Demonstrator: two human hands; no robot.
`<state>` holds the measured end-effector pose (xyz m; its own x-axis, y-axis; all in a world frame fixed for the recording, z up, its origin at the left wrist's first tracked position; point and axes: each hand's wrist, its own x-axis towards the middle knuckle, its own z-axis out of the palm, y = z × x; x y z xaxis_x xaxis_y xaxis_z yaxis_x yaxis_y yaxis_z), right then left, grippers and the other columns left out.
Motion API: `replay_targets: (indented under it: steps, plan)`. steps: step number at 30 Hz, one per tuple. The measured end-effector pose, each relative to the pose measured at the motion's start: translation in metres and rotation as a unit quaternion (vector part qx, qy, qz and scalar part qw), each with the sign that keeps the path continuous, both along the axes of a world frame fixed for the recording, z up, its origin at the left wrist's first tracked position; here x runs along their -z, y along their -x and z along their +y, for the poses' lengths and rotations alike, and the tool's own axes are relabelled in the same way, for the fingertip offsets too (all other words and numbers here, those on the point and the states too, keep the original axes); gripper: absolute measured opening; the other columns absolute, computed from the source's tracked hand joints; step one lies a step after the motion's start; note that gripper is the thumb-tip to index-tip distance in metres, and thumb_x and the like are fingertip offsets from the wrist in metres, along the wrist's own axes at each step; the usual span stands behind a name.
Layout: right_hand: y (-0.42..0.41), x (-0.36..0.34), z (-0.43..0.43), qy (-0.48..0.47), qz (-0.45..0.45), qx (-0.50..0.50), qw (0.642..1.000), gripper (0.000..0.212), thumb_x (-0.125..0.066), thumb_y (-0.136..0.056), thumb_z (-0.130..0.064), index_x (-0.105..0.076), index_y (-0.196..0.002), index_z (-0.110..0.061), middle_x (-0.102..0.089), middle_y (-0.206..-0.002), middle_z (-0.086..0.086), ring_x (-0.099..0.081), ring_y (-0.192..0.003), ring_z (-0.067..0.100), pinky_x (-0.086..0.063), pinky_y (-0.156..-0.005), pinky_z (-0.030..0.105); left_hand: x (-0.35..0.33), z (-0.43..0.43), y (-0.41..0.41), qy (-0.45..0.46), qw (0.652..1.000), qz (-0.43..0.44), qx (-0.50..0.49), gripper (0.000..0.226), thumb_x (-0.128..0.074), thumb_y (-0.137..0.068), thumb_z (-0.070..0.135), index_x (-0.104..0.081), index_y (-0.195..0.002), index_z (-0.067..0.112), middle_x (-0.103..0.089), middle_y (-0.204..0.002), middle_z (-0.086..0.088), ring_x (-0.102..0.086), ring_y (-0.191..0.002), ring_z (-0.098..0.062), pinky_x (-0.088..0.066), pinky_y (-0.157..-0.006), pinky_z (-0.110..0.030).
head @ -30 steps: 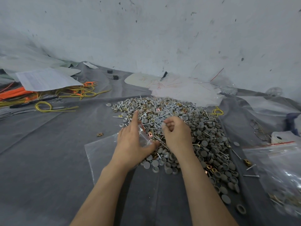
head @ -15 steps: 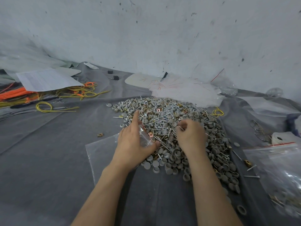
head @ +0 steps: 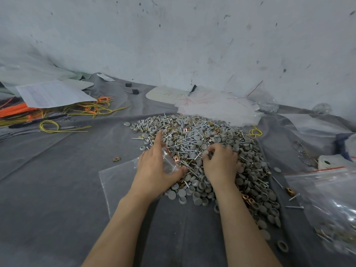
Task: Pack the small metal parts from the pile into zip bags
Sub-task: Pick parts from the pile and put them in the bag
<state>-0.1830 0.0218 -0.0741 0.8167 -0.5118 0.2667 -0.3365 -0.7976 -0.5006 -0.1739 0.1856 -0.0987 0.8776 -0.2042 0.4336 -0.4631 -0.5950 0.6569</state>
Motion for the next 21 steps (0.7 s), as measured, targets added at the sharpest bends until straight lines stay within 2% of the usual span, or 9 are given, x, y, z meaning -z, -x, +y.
replay_targets:
  steps: [3,5,7,8,10,13,17,19,21]
  plan:
    - [-0.002,0.000,0.000,-0.022,-0.094,-0.018,0.995,0.010,-0.054,-0.094,-0.020,-0.060,-0.101,-0.019,-0.060,-0.102,0.000,-0.052,-0.106,0.024,-0.036,-0.099,0.042,0.000,0.000,0.000,0.001,1.000,0.002,0.000,0.113,-0.071,-0.068,0.060,0.003,-0.150,0.032,-0.045,-0.142,0.003,-0.038,-0.131,-0.022,-0.029,-0.109,-0.039]
    - [-0.003,-0.002,0.002,-0.074,-0.173,-0.059,0.980,0.011,-0.058,-0.092,-0.018,-0.061,-0.102,-0.014,-0.059,-0.090,-0.005,-0.056,-0.091,0.016,-0.045,-0.092,0.035,-0.001,0.000,0.001,0.002,1.000,0.002,0.000,0.114,-0.071,-0.069,0.058,0.004,-0.150,0.032,-0.045,-0.142,0.002,-0.038,-0.132,-0.023,-0.030,-0.110,-0.040]
    - [-0.002,-0.006,0.006,-0.154,-0.225,-0.110,0.956,0.014,-0.063,-0.090,-0.016,-0.060,-0.102,-0.011,-0.056,-0.084,-0.010,-0.054,-0.076,0.003,-0.044,-0.073,0.008,-0.002,-0.001,0.001,0.003,1.000,0.001,0.000,0.114,-0.072,-0.069,0.056,0.003,-0.151,0.029,-0.046,-0.142,0.000,-0.039,-0.131,-0.024,-0.030,-0.110,-0.039]
    - [-0.002,-0.007,0.008,-0.185,-0.230,-0.132,0.946,0.013,-0.064,-0.089,-0.016,-0.059,-0.100,-0.012,-0.055,-0.084,-0.012,-0.052,-0.075,-0.002,-0.042,-0.067,0.002,-0.002,-0.001,0.002,0.003,1.000,0.000,0.000,0.114,-0.072,-0.069,0.055,0.003,-0.151,0.028,-0.046,-0.141,-0.002,-0.039,-0.131,-0.024,-0.030,-0.110,-0.039]
    - [-0.001,-0.008,0.014,-0.216,-0.210,-0.176,0.937,0.010,-0.065,-0.089,-0.018,-0.058,-0.096,-0.016,-0.058,-0.086,-0.012,-0.054,-0.079,-0.003,-0.041,-0.065,0.000,-0.002,-0.001,0.002,0.004,1.000,0.002,0.000,0.114,-0.074,-0.070,0.052,0.001,-0.152,0.025,-0.046,-0.141,-0.003,-0.039,-0.131,-0.025,-0.030,-0.110,-0.039]
    - [0.000,-0.010,0.025,-0.214,-0.154,-0.253,0.931,0.008,-0.067,-0.087,-0.019,-0.063,-0.093,-0.019,-0.063,-0.087,-0.012,-0.058,-0.081,-0.005,-0.042,-0.068,0.001,-0.003,-0.001,0.003,0.002,1.000,-0.004,0.000,0.113,-0.076,-0.071,0.046,-0.001,-0.152,0.021,-0.047,-0.140,-0.004,-0.042,-0.129,-0.025,-0.033,-0.108,-0.040]
    - [0.004,-0.013,0.035,-0.220,-0.070,-0.353,0.907,0.013,-0.063,-0.089,-0.011,-0.069,-0.098,-0.017,-0.067,-0.088,-0.014,-0.063,-0.084,-0.005,-0.048,-0.079,0.010,-0.003,-0.002,0.003,0.001,1.000,-0.012,0.001,0.107,-0.077,-0.073,0.031,-0.006,-0.152,0.014,-0.049,-0.137,-0.006,-0.046,-0.126,-0.023,-0.034,-0.107,-0.042]
    - [0.004,-0.014,0.033,-0.205,-0.078,-0.337,0.915,0.017,-0.058,-0.092,-0.009,-0.068,-0.104,-0.016,-0.069,-0.093,-0.011,-0.062,-0.080,-0.008,-0.049,-0.075,0.007,-0.003,-0.002,0.002,0.003,1.000,-0.013,0.001,0.108,-0.077,-0.073,0.032,-0.006,-0.152,0.015,-0.050,-0.136,-0.004,-0.048,-0.124,-0.023,-0.035,-0.106,-0.041]
    - [0.004,-0.017,0.025,-0.140,-0.104,-0.260,0.950,0.018,-0.055,-0.094,-0.011,-0.067,-0.106,-0.016,-0.067,-0.093,-0.009,-0.057,-0.071,-0.008,-0.047,-0.062,0.005,-0.003,-0.001,0.002,0.004,1.000,-0.008,0.000,0.111,-0.076,-0.072,0.040,-0.002,-0.152,0.021,-0.049,-0.138,-0.002,-0.045,-0.125,-0.023,-0.034,-0.107,-0.040]
